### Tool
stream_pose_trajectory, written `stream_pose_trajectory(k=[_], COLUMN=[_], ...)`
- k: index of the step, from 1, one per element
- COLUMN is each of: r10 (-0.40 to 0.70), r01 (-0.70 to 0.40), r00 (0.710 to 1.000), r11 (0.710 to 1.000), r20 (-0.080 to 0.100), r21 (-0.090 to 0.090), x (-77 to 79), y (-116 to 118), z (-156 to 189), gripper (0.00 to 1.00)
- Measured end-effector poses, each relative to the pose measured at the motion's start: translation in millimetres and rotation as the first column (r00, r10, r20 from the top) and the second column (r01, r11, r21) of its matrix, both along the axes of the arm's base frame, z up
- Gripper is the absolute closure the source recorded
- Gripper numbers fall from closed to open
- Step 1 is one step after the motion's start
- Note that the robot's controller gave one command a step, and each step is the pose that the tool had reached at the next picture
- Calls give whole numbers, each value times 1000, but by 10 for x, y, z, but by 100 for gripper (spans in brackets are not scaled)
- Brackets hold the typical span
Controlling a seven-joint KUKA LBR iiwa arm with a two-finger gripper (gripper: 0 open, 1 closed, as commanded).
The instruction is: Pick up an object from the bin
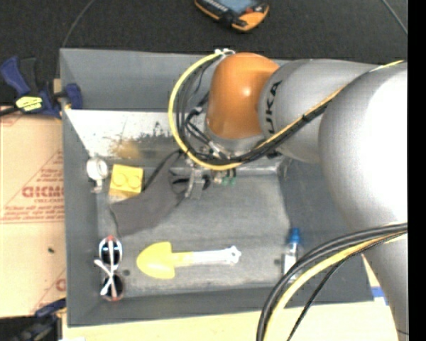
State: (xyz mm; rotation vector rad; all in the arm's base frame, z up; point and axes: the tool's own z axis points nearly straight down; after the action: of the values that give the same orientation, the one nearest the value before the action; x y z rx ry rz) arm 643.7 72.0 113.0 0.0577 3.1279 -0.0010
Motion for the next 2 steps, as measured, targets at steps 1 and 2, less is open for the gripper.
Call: stream_pose_trajectory(k=[1, 2], r10=[0, 0], r01=[0, 0], r00=[1000, 1000], r11=[1000, 1000], r20=[4, 0], r21=[0, 0], x=[10, 0], y=[-1, -3], z=[105, 221], gripper=[100, 100])
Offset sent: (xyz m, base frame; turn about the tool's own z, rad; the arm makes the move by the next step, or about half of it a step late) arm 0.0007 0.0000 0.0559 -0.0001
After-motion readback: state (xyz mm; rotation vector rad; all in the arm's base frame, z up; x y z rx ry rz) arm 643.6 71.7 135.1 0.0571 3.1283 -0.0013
